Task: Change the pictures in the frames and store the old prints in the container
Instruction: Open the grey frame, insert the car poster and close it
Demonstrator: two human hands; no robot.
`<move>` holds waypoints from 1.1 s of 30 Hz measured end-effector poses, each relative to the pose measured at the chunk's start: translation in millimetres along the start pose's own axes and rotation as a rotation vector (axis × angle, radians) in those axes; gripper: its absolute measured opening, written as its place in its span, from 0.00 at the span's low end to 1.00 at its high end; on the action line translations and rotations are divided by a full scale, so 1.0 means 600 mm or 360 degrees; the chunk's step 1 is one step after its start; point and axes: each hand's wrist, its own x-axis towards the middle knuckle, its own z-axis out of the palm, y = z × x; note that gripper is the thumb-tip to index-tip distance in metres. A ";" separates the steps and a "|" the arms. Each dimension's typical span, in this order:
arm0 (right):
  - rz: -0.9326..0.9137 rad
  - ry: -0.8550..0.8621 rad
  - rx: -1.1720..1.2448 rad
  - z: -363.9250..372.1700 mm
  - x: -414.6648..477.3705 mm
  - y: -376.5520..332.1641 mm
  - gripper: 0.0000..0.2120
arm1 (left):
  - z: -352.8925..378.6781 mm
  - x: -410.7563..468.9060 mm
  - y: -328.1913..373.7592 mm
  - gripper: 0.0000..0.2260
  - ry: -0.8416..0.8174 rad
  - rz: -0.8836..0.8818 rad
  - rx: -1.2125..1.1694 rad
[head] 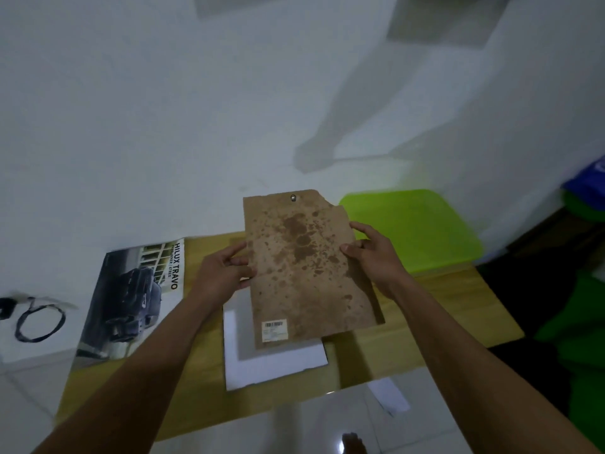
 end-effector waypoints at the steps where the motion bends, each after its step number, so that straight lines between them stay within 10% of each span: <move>1: -0.0019 0.0013 -0.0059 -0.014 0.005 -0.002 0.24 | 0.015 0.007 -0.001 0.28 -0.0012 -0.0004 0.0007; 19: 0.0260 -0.0039 -0.0619 -0.327 0.206 0.095 0.32 | 0.377 0.188 -0.057 0.37 -0.0015 -0.0012 0.0483; 33: -0.0050 0.0233 -0.1388 -0.327 0.236 0.104 0.16 | 0.422 0.220 -0.063 0.29 0.0266 0.0104 0.0993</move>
